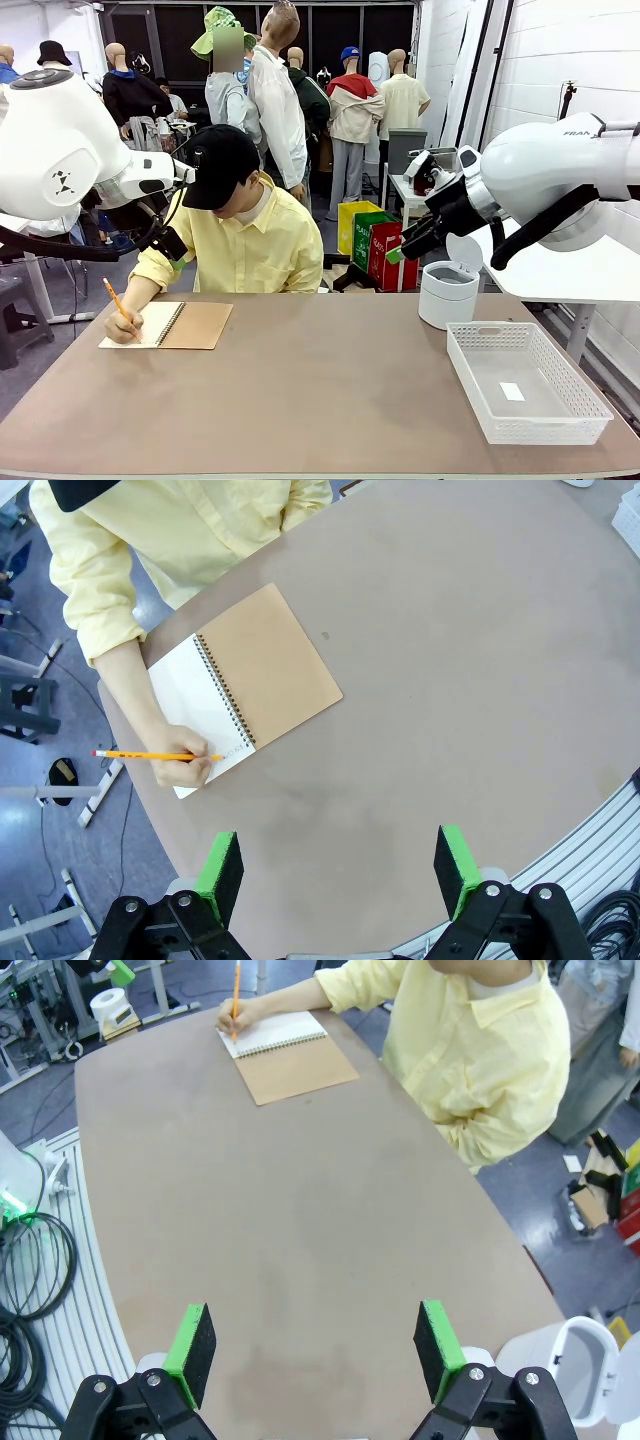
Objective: Sort the paper based on its condition.
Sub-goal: If a person hands you a paper, place it in the Organizing basket , and if it's crumpled, put it in the Trash can.
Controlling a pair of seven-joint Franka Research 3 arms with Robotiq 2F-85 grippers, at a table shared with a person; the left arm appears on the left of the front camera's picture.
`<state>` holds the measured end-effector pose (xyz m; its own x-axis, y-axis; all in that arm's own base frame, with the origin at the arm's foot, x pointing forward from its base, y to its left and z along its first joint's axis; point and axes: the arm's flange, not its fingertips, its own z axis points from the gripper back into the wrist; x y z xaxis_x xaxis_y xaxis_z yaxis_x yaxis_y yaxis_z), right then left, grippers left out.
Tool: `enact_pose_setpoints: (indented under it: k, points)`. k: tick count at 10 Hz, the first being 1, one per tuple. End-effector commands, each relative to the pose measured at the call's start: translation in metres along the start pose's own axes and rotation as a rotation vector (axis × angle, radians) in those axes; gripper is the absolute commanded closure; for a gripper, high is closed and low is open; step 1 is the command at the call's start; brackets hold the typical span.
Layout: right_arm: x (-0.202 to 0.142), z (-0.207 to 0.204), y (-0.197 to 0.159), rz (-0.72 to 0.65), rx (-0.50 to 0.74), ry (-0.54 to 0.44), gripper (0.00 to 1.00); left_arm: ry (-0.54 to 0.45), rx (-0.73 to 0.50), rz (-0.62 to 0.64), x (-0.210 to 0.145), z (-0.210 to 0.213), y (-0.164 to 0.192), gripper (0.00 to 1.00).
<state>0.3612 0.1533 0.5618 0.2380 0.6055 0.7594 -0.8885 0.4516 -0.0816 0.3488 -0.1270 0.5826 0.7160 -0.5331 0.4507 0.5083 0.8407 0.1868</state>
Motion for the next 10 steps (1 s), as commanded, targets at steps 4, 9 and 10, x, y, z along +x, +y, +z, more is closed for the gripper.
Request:
enact_pose_setpoints:
  k: [4,9,10]
  points:
    - [-0.0005,-0.0024,-0.0009,-0.005,0.017,-0.009,0.00,-0.007,-0.001,-0.003,-0.0003,0.0006,0.0003,0.00]
    - [-0.0005,-0.0024,-0.0009,-0.005,0.017,-0.009,0.00,-0.007,-0.001,-0.003,-0.0003,0.0006,0.0003,0.00]
    - [-0.0005,-0.0024,-0.0009,-0.005,0.017,-0.009,0.00,-0.007,-0.001,-0.003,-0.0003,0.0006,0.0003,0.00]
